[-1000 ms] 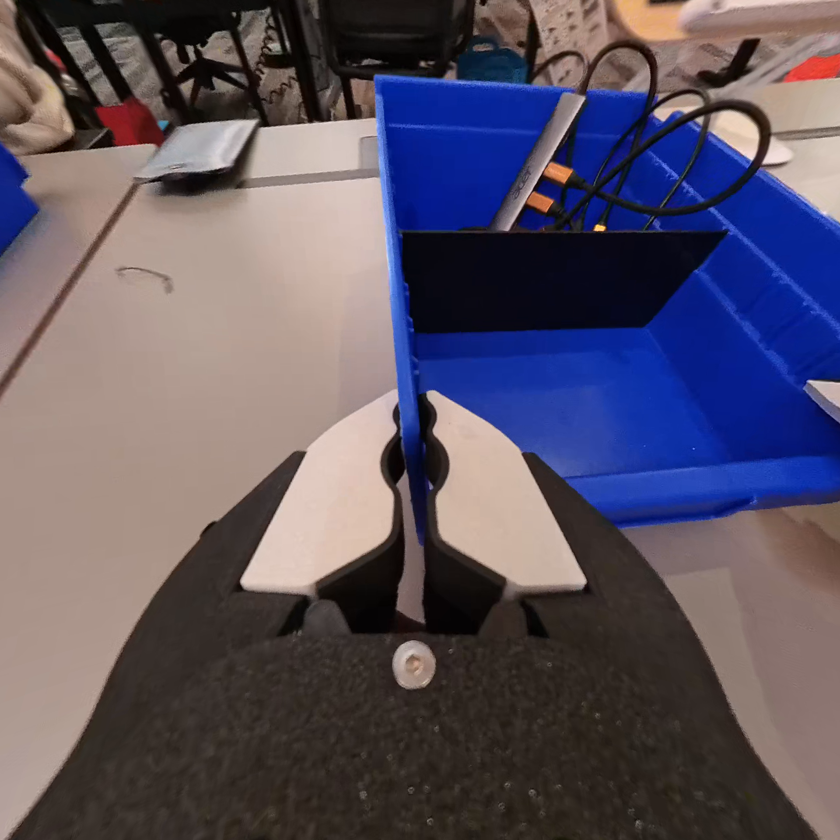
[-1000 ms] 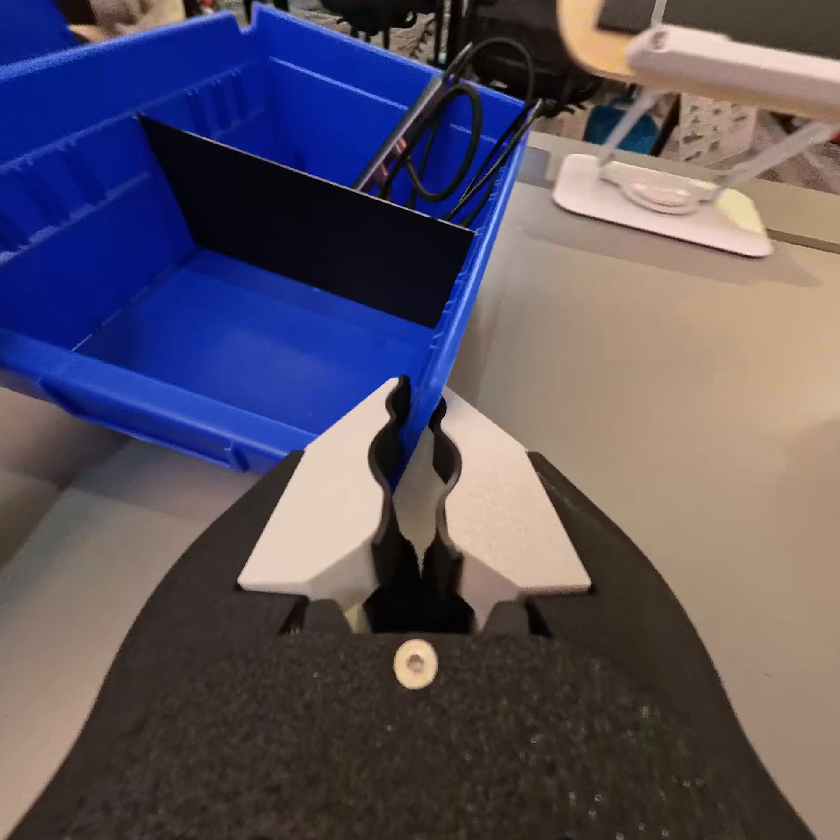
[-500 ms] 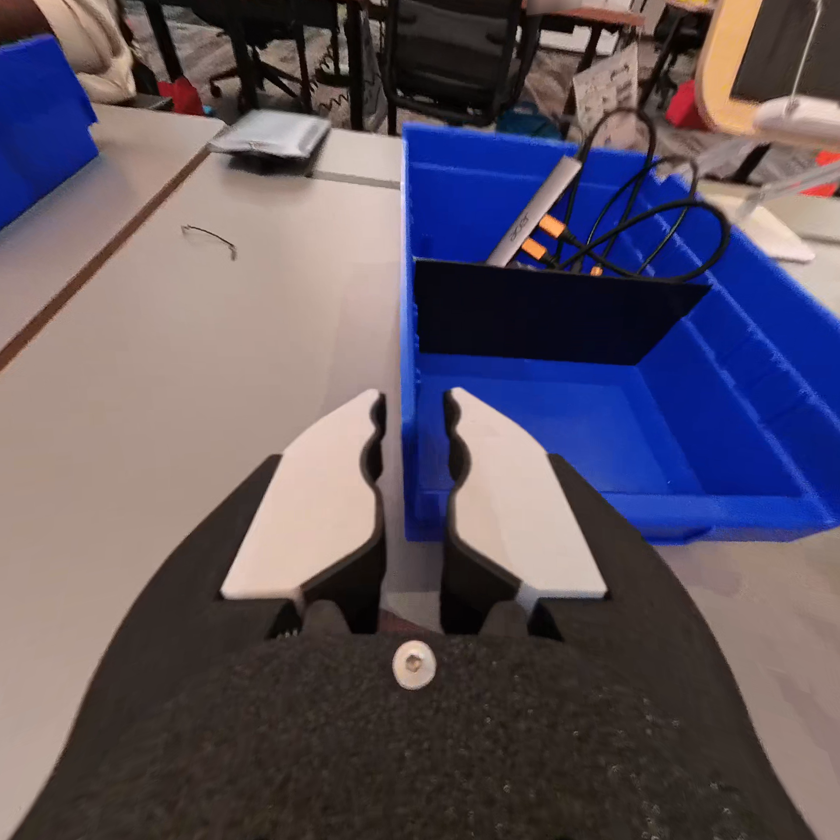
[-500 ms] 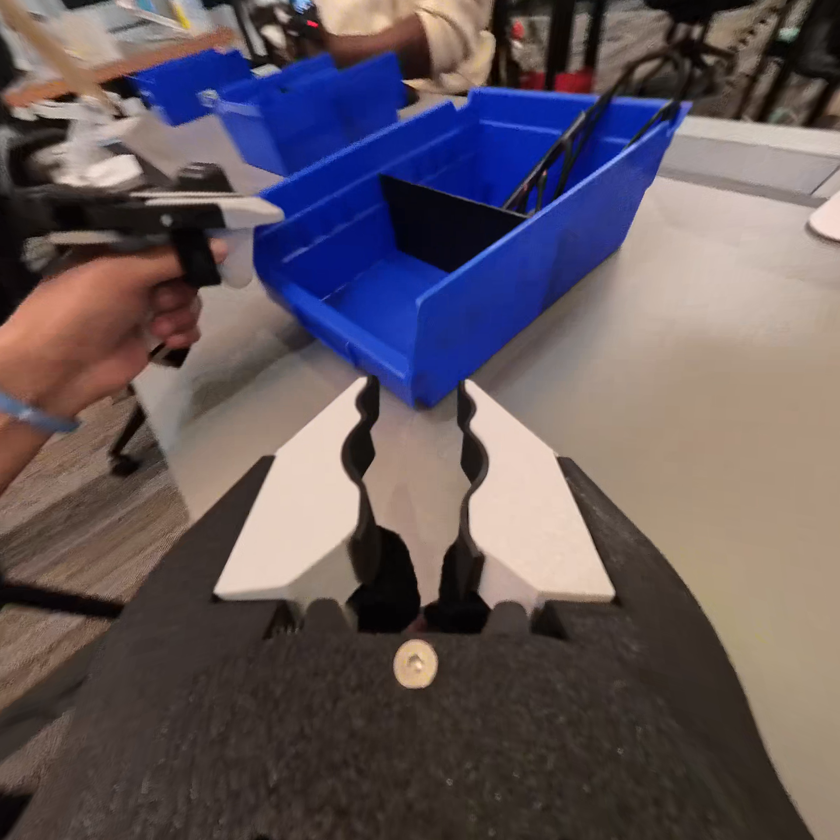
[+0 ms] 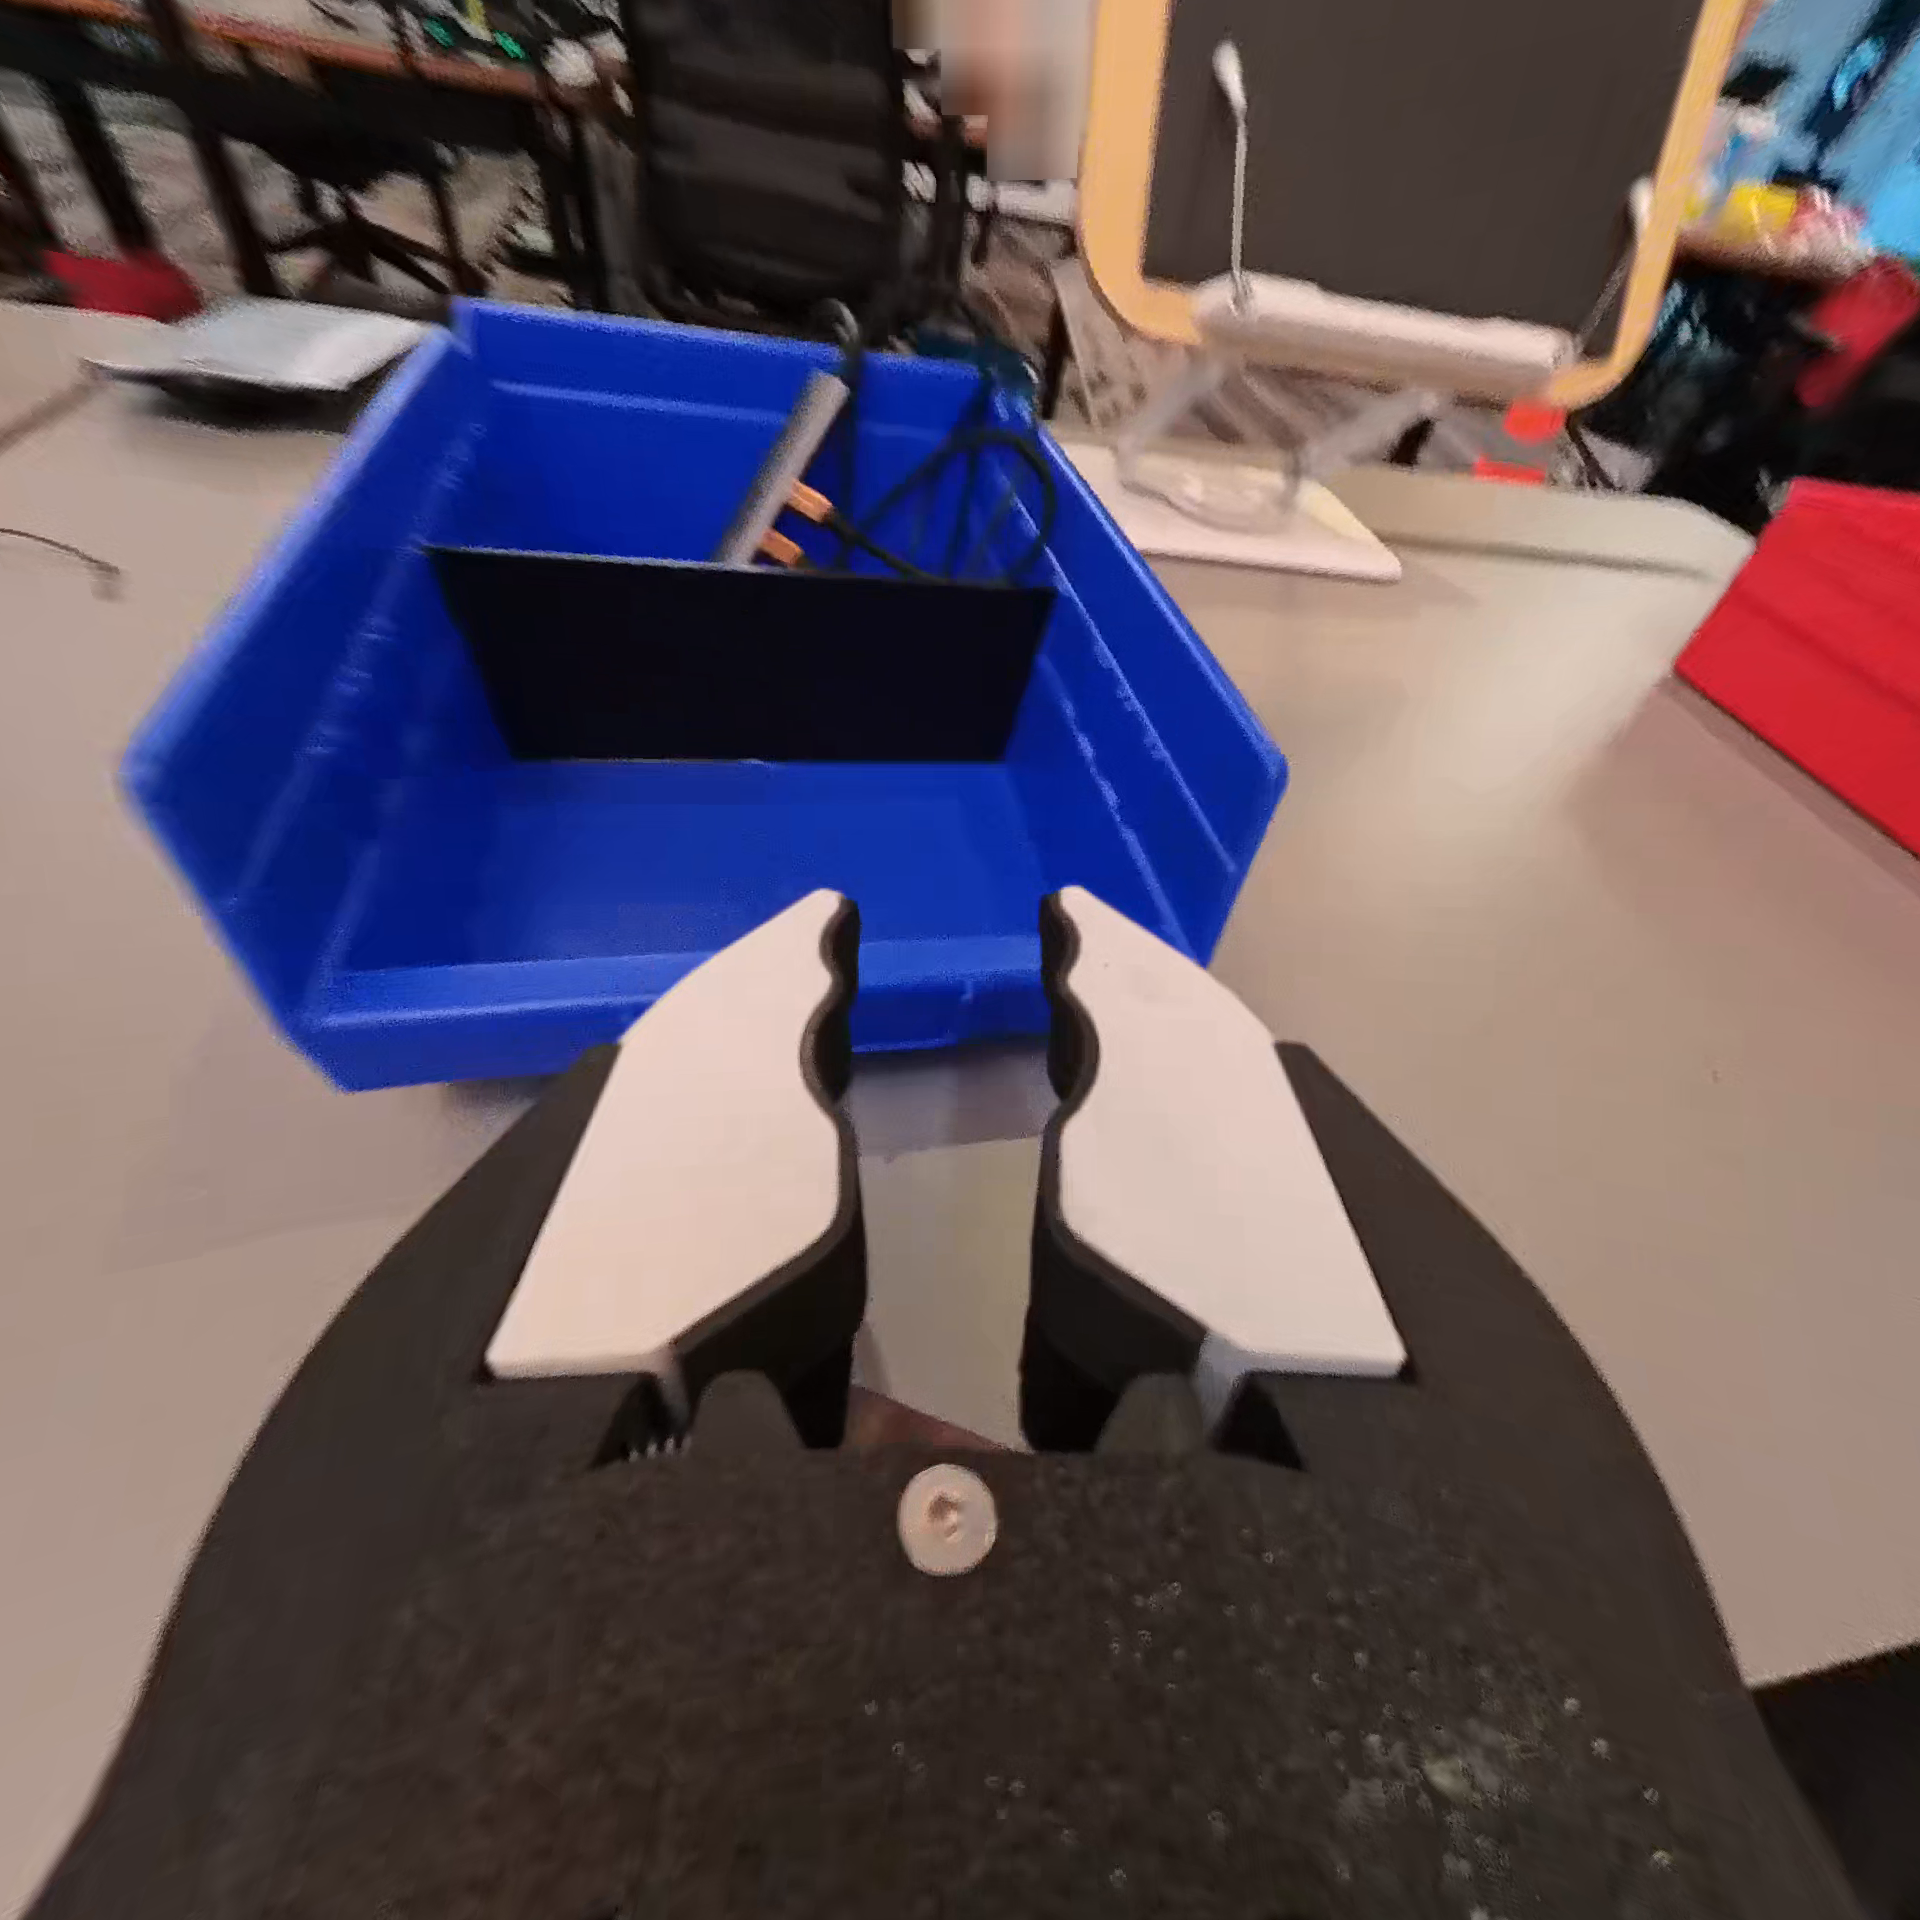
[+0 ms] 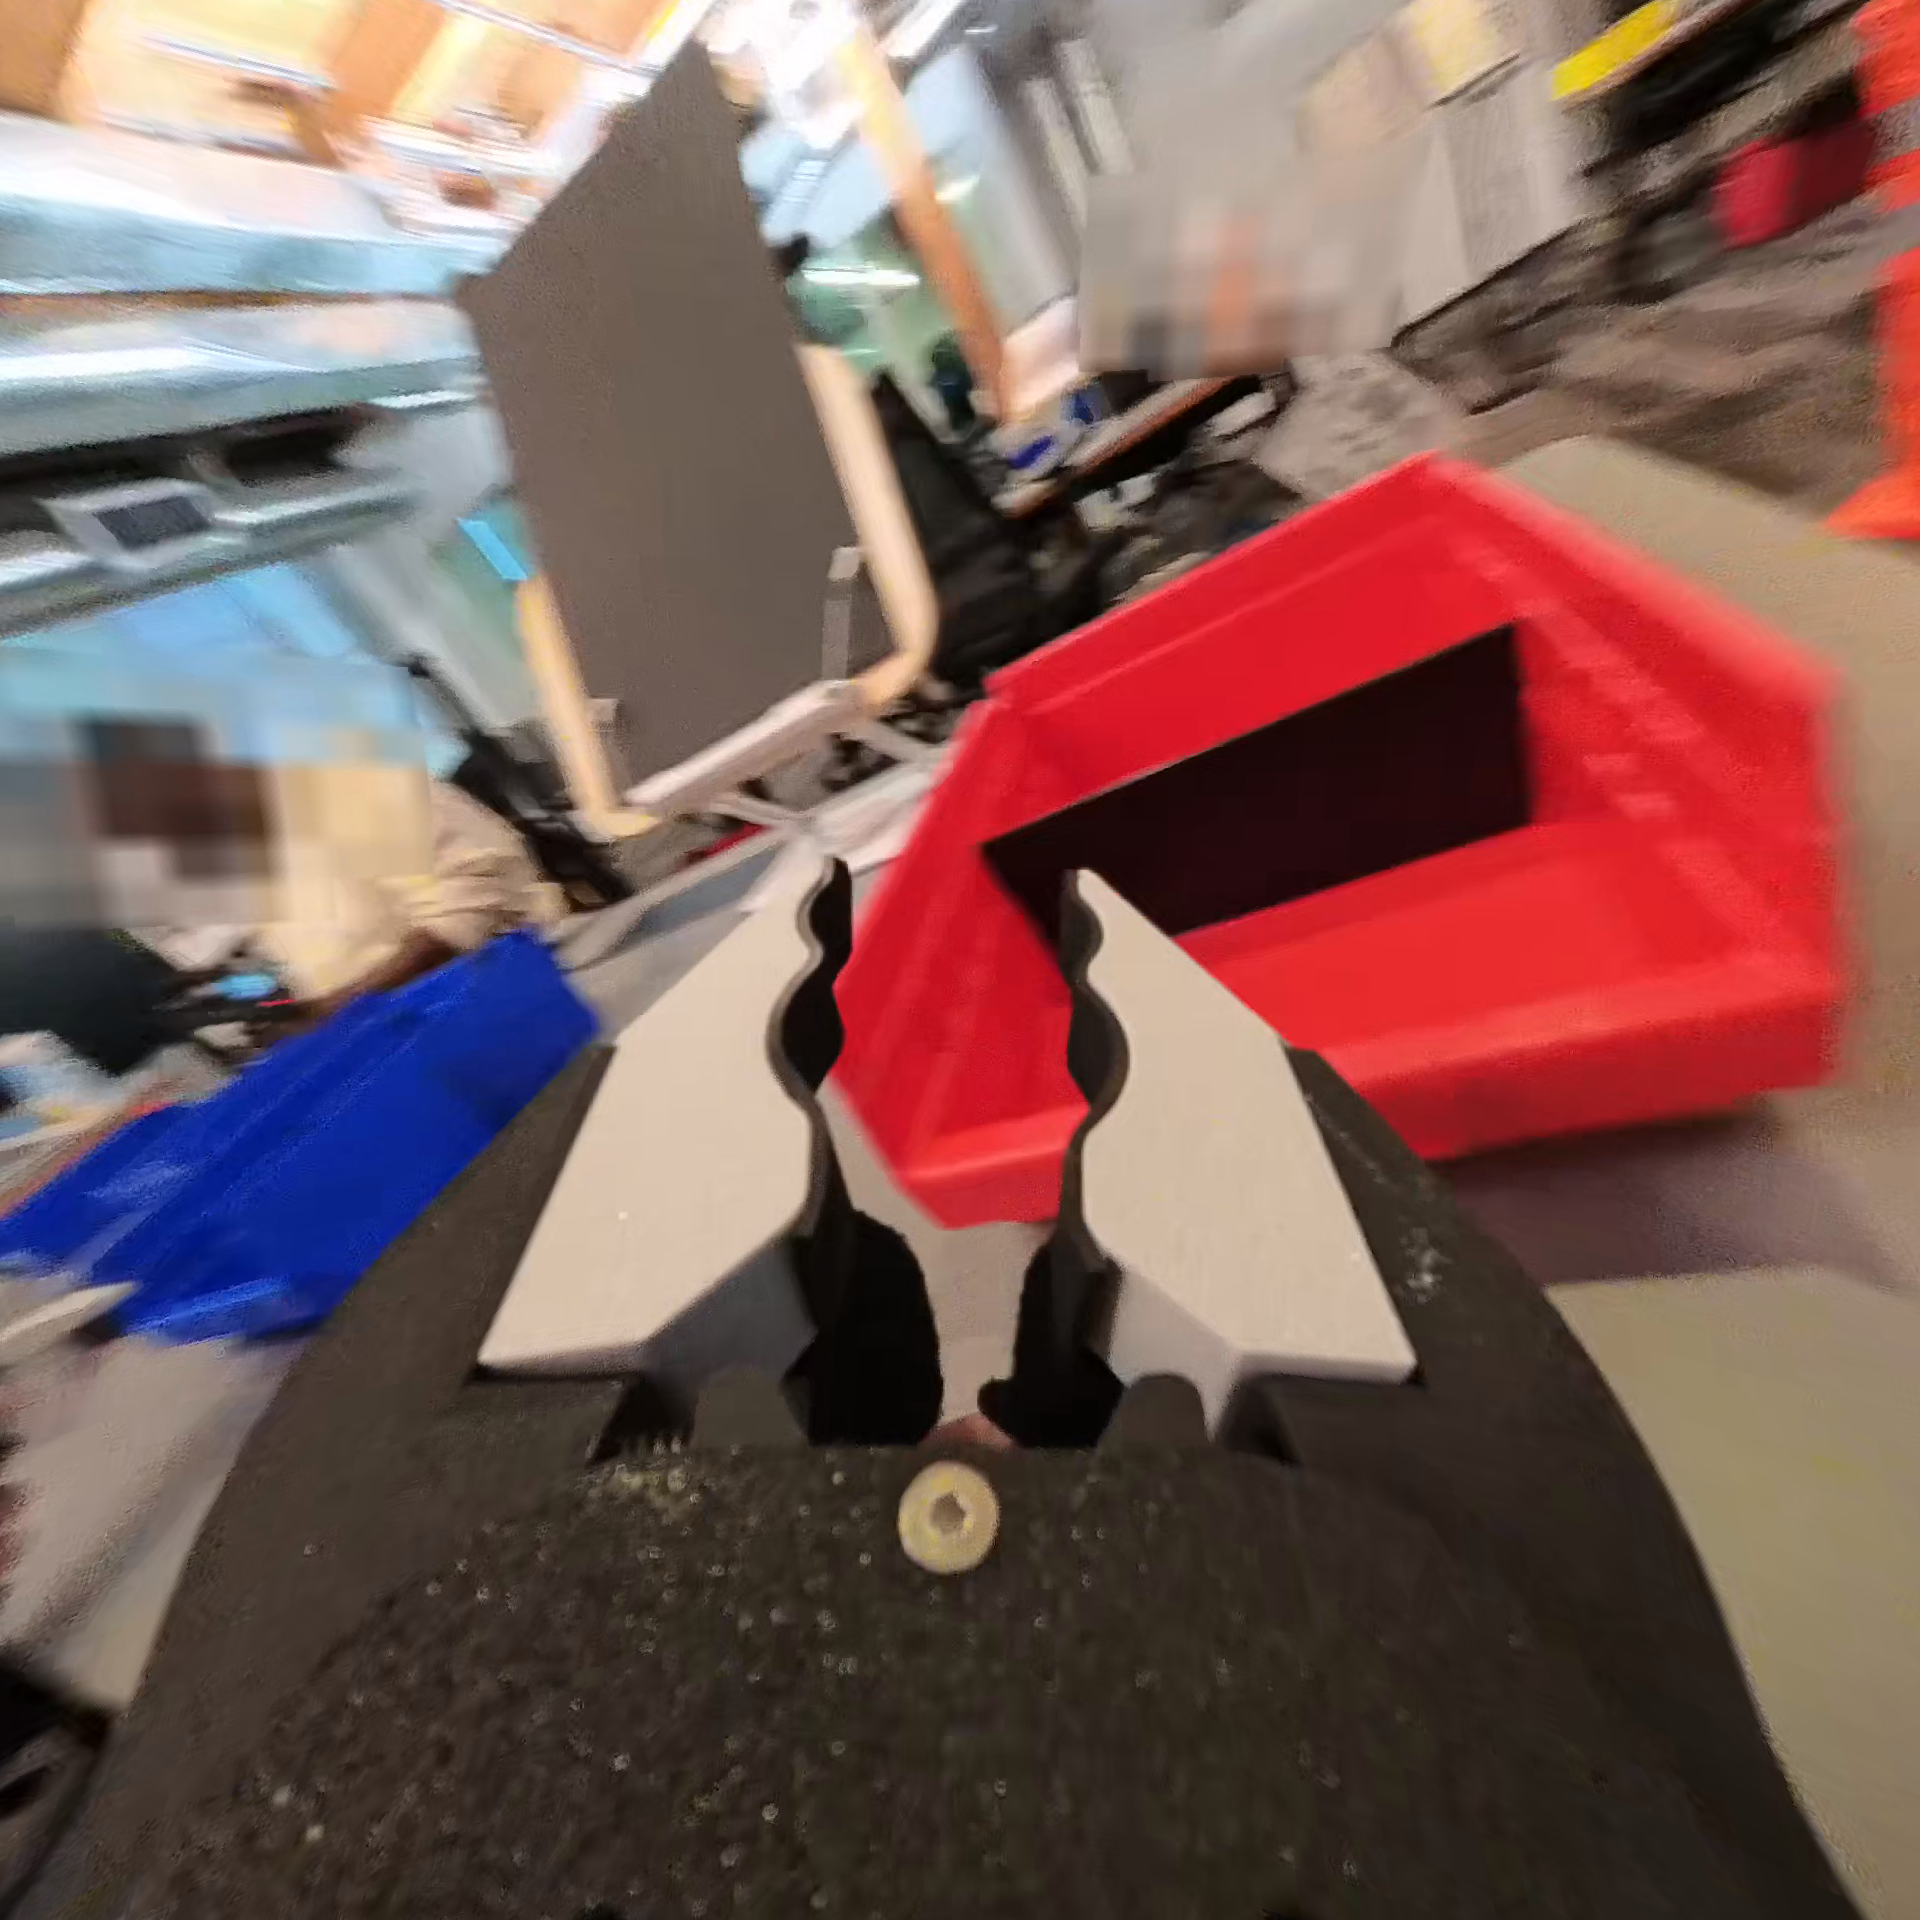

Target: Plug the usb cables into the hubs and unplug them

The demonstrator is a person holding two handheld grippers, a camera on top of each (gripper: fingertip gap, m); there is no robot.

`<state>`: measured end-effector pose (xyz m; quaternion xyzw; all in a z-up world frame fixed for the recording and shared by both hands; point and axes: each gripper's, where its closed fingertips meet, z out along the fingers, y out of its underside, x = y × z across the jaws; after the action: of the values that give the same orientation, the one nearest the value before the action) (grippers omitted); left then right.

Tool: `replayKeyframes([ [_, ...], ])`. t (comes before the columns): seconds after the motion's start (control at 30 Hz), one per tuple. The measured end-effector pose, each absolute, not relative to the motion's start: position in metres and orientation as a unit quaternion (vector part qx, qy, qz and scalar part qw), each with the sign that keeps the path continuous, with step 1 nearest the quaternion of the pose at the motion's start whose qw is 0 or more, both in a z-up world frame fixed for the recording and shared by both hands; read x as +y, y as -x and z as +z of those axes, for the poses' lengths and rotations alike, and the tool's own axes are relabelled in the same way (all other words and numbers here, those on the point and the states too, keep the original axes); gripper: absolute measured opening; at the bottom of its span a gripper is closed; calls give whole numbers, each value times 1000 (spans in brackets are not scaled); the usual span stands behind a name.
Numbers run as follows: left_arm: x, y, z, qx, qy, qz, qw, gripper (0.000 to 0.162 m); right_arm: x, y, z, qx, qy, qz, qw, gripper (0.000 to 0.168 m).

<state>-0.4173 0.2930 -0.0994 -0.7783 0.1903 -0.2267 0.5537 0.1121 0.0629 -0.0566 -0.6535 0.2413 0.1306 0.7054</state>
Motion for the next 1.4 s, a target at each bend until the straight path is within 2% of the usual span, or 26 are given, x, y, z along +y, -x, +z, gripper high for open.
replayKeyframes([
  [0.1, 295, 397, -107, 237, 775, -250, 530, 33, 52, -148, -96, 263, 717, 24, 645, 43],
  [0.17, 297, 392, -101, 240, 763, -264, 538, 32, 53, -146, -108, 259, 743, 9, 618, 45],
  [0.3, 293, 381, -105, 262, 759, -289, 522, 31, 61, -124, -106, 196, 764, -47, 613, 42],
  [0.6, 286, 374, -109, 323, 747, -233, 531, 32, 68, -92, -92, 141, 756, -57, 637, 34],
  [0.7, 275, 361, -101, 355, 729, -267, 522, 32, 71, -71, -81, 130, 745, -33, 654, 33],
  [0.87, 275, 352, -73, 431, 726, -347, 409, 35, 82, -20, -68, 65, 734, -4, 676, 31],
  [1.0, 353, 367, -64, 487, 755, -232, 373, 35, 95, 20, -70, 18, 732, 55, 678, 31],
  [1.13, 463, 391, -78, 533, 789, -30, 305, 35, 108, 44, -82, -23, 745, 74, 662, 32],
  [1.27, 514, 388, -113, 572, 798, -7, 190, 37, 118, 54, -90, -36, 751, 97, 653, 32],
  [1.4, 535, 383, -152, 604, 788, -6, 116, 40, 124, 56, -98, -31, 756, 121, 642, 32],
])
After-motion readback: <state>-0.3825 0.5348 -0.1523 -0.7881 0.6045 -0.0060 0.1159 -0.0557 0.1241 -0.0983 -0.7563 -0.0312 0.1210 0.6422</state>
